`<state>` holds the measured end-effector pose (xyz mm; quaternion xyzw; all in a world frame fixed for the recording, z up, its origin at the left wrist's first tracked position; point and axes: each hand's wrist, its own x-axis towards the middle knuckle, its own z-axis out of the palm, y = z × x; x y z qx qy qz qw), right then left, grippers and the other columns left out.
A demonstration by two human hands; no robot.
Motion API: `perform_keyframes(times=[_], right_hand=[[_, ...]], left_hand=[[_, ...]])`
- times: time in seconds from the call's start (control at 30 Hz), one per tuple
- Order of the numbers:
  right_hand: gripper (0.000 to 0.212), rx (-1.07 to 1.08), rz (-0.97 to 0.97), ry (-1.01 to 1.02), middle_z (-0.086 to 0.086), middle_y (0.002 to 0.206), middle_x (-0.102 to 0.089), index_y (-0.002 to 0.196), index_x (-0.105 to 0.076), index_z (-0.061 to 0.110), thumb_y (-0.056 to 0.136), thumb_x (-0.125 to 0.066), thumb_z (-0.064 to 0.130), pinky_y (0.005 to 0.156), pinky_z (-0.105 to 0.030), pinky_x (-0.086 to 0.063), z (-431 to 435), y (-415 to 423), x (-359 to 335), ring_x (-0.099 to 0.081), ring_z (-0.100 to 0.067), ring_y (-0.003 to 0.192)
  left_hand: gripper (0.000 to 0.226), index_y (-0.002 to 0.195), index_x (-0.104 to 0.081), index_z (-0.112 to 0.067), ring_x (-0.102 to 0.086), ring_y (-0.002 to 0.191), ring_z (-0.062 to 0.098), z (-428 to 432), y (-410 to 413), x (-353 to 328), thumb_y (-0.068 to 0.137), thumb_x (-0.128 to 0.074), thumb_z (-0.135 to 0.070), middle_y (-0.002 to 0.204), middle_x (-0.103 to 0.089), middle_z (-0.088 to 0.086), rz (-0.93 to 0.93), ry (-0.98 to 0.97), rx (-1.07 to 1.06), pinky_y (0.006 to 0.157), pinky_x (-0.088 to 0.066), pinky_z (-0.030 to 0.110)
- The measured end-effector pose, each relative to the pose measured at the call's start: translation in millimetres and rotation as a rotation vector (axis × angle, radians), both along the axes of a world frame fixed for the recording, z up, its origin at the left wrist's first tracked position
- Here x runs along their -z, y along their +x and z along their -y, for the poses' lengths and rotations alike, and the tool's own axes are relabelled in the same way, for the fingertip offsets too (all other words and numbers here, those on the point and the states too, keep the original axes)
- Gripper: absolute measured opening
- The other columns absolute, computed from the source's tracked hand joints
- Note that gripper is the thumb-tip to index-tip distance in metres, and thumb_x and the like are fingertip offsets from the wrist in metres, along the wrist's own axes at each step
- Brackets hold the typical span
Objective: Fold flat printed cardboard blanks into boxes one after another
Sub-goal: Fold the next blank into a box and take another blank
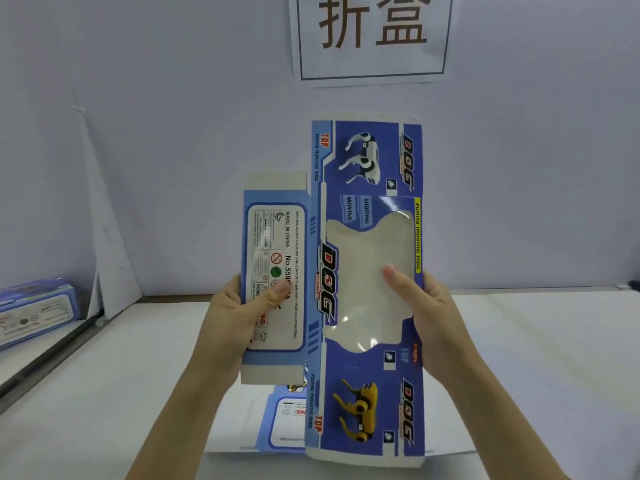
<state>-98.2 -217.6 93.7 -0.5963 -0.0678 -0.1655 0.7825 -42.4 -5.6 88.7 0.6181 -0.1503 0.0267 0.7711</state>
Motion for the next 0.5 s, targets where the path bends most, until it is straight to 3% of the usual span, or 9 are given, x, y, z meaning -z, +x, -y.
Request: perform_keyframes(times=[0.07, 0.2, 0.37, 0.43, 0.5], right_hand=[[0.026, -0.008, -0.006, 0.045, -0.006, 0.091, -0.075, 0.095, -0.07, 0.023, 0.073, -0.067, 0.036, 0.055, -0.029, -0.057, -1, -1, -1, -0.073, -0.023, 0.078], [0.04, 0.002, -0.004, -0.018, -0.005, 0.093, -0.075, 0.101, -0.067, 0.021, 0.069, -0.068, 0.044, 0.058, -0.03, -0.058, 1, -2, -3, -0.073, -0.024, 0.082], [0.036, -0.016, -0.024, 0.049, -0.005, 0.09, -0.075, 0.102, -0.064, 0.018, 0.073, -0.066, 0.038, 0.052, -0.028, -0.056, 1, -3, -3, -0.074, -0.024, 0.076], [0.035, -0.003, -0.02, 0.05, -0.005, 0.088, -0.076, 0.102, -0.063, 0.018, 0.074, -0.066, 0.039, 0.051, -0.027, -0.056, -2, -4, -3, -0.074, -0.024, 0.074], [0.032, 0.054, 0.022, 0.011, -0.004, 0.089, -0.076, 0.098, -0.064, 0.02, 0.075, -0.064, 0.041, 0.053, -0.027, -0.056, -7, -4, -2, -0.074, -0.026, 0.076]], left_hand=[[0.046, 0.106, -0.063, -0.022, -0.073, 0.08, 0.023, 0, -1, 1, 0.062, -0.072, -0.034, 0.097, -0.075, 0.002, 0.015, 0.008, -0.007, 0.058, -0.06, 0.032], [0.05, 0.107, -0.062, -0.024, -0.073, 0.08, 0.023, 1, -2, 0, 0.06, -0.072, -0.038, 0.097, -0.075, 0.001, 0.046, 0.021, 0.009, 0.057, -0.06, 0.032], [0.044, 0.103, -0.063, -0.025, -0.073, 0.079, 0.02, 3, -1, 0, 0.061, -0.072, -0.036, 0.098, -0.075, 0.002, 0.055, 0.023, -0.066, 0.057, -0.06, 0.03], [0.046, 0.107, -0.061, -0.026, -0.072, 0.082, 0.013, 7, -3, 0, 0.065, -0.07, -0.041, 0.104, -0.073, -0.001, 0.107, 0.095, -0.153, 0.057, -0.058, 0.023], [0.059, 0.127, -0.05, -0.031, -0.063, 0.094, -0.008, 14, -8, -1, 0.072, -0.065, -0.047, 0.124, -0.059, -0.015, 0.214, 0.23, -0.28, 0.063, -0.051, 0.008]])
